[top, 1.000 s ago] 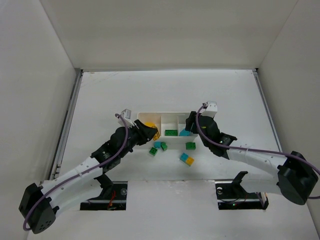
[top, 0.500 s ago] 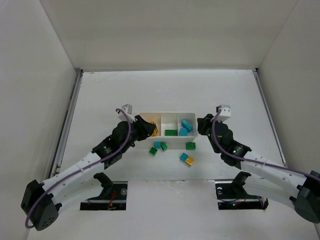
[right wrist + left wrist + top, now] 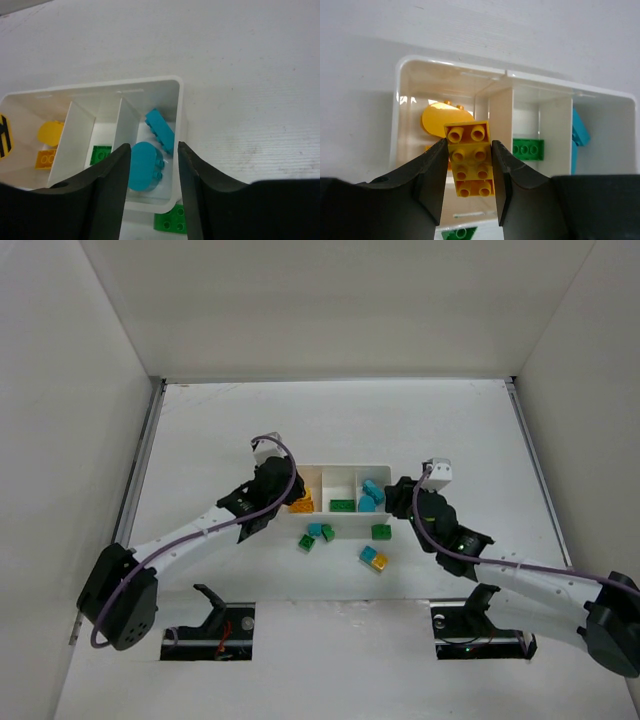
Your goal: Sort the legos into containers by color
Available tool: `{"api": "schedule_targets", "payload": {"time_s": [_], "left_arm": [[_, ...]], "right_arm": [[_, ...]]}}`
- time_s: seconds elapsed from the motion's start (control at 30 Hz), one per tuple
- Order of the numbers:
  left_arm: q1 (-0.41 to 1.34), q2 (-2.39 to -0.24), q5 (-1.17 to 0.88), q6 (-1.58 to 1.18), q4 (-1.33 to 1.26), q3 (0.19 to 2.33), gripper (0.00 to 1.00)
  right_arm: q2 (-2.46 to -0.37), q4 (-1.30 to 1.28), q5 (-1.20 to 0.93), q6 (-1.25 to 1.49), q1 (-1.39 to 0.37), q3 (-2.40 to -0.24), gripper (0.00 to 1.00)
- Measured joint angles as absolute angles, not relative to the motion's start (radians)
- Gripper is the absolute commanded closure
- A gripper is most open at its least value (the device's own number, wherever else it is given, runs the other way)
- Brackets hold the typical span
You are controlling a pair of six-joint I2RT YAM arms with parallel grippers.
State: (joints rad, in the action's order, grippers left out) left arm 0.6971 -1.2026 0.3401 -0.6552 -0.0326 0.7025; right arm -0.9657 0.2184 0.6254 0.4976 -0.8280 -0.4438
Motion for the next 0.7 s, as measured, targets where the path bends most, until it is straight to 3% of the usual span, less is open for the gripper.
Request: {"api": "schedule_targets", "payload": {"time_s": [0.13, 0.33, 0.47, 0.53, 0.7], "left_arm": [[0.665, -1.279, 0.356, -0.622, -0.039, 0.741, 0.73], [0.647, -1.332, 0.361, -0.6, -0.047, 0.755, 0.54], [0.647, -1.332, 0.364, -0.59, -0.048, 0.759, 0.49], [0.648, -1.328, 0.364, -0.588, -0.051, 0.76, 0.49], [0.665, -1.257, 0.364, -0.586, -0.051, 0.757, 0.56]], "right_arm": [[-0.96, 0.231, 0.635, 0.482, -0.853, -0.444, 0.48], [-0.916, 0.249, 0.633, 0.461, -0.923, -0.444, 0.61], [-0.9, 0.252, 0.608, 0.451, -1.019, -0.444, 0.64], [-0.91, 0.251, 0.584, 0.448, -1.082, -0.444, 0.61], [-1.064, 0.253, 0.522, 0.445, -1.214, -0.471, 0.44]]}}
